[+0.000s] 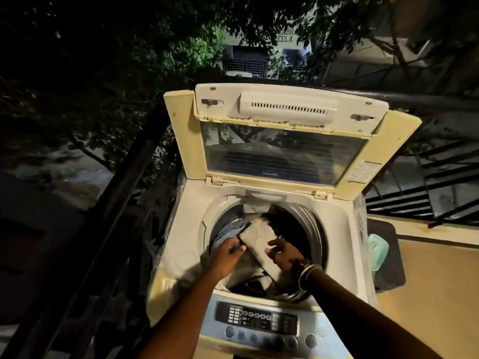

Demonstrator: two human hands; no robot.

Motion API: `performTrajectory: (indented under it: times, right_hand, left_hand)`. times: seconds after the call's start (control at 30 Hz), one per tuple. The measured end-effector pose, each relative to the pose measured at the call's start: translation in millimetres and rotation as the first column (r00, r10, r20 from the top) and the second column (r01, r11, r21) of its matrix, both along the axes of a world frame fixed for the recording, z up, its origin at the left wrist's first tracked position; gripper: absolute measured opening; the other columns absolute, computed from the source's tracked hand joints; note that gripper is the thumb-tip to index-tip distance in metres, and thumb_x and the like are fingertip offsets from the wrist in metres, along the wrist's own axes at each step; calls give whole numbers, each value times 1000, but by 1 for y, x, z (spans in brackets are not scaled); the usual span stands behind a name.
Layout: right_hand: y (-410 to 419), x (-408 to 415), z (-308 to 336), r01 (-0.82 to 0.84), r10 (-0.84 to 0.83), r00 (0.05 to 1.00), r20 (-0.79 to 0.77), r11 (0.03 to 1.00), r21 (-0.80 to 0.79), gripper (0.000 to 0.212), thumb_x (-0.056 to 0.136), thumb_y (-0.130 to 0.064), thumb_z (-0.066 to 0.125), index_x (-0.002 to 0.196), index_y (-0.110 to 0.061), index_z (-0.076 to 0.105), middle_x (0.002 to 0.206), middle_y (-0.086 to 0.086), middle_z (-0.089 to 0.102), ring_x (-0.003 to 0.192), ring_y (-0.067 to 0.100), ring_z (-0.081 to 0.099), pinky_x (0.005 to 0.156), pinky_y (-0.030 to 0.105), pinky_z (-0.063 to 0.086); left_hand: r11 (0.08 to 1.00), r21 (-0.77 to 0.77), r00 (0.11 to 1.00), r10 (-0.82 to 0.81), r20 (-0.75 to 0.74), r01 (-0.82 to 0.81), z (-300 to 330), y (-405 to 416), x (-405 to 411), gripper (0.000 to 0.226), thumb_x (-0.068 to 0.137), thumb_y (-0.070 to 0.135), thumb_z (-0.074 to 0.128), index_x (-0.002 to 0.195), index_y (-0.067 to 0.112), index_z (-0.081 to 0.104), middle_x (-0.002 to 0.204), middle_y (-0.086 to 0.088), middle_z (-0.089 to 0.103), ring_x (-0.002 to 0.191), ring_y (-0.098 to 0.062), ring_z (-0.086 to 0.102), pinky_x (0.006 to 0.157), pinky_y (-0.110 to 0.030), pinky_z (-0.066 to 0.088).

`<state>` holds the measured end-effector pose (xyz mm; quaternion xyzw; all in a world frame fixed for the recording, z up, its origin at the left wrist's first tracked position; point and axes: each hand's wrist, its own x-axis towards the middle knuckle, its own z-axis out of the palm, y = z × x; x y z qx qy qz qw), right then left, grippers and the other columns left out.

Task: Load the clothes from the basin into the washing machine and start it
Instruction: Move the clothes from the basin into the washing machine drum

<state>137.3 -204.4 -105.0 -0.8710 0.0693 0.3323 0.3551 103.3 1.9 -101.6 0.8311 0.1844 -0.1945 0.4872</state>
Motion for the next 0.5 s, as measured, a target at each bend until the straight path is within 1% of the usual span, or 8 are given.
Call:
performTrajectory:
  times: [0.07, 0.13, 0.17, 0.23, 0.27, 0.3, 0.37, 0.5]
  right_hand:
    - [-11, -13, 5, -50, 51, 999, 16, 998, -22, 40, 94, -40, 66, 129, -21, 61, 105, -2, 73, 105, 20, 68, 95, 30, 50]
    - [-28, -25, 11, -76, 78, 994, 76, 997, -26, 39, 94, -38, 67, 129, -22, 62, 99, -10, 71, 103, 15, 68, 97, 31, 51]
    - [-38, -29, 16, -75, 75, 990, 116, 997, -4, 38, 94, -36, 67, 129, -23, 62, 100, -11, 70, 103, 14, 68, 98, 33, 52]
    - [-60, -39, 28, -111, 111, 967, 229, 994, -14, 39, 93, -34, 67, 131, -25, 60, 108, -8, 72, 105, 15, 68, 97, 35, 52]
    - [-73, -42, 33, -162, 180, 930, 320, 983, -84, 43, 91, -35, 66, 132, -28, 58, 114, -8, 72, 107, 17, 66, 97, 36, 50]
    - [-88, -46, 37, -222, 294, 866, 405, 951, -216, 49, 86, -35, 66, 134, -31, 55, 119, -8, 70, 110, 19, 64, 97, 39, 47]
    - [-116, -52, 47, -249, 468, 729, 499, 861, -443, 61, 74, -36, 63, 134, -34, 52, 123, -8, 65, 113, 23, 60, 97, 48, 40]
    - [-174, -79, 66, -121, 408, 665, 625, 886, -448, 60, 77, -43, 55, 135, -27, 52, 130, -2, 57, 117, 26, 55, 92, 50, 40]
  left_hand:
    - [1000, -1, 1000, 9, -7, -9, -8, -7, -3, 13, 92, 20, 74, 103, 16, 66, 101, -6, 71, 101, -29, 69, 90, -30, 52]
    - [1000, -9, 1000, -11, 3, 11, -24, -15, -5, 19, 87, 27, 77, 100, 19, 66, 105, -12, 74, 102, -30, 70, 96, -40, 54]
    - [1000, -17, 1000, -23, 8, 24, -22, -23, -7, 24, 84, 32, 76, 102, 21, 66, 108, -13, 74, 103, -28, 70, 97, -40, 54]
    - [999, -29, 999, -43, -4, 43, -12, -43, -12, 32, 87, 30, 77, 113, 15, 66, 113, -13, 73, 99, -22, 69, 91, -23, 53]
    - [998, -21, 998, -56, -2, 56, -8, -54, -14, 33, 90, 26, 76, 118, 11, 66, 115, -13, 72, 97, -19, 66, 83, -13, 50]
    - [997, -8, 997, -72, 13, 72, -3, -67, -18, 35, 91, 25, 75, 121, 10, 65, 116, -12, 71, 98, -18, 65, 79, -11, 46]
    - [994, 38, 992, -102, 74, 99, 4, -91, -24, 39, 91, 30, 74, 126, 16, 64, 122, -8, 69, 109, -21, 63, 90, -23, 47]
    - [992, 111, 973, -85, 215, 62, 25, -160, -46, 55, 88, 39, 73, 137, 23, 55, 135, -8, 62, 126, -28, 56, 105, -38, 46]
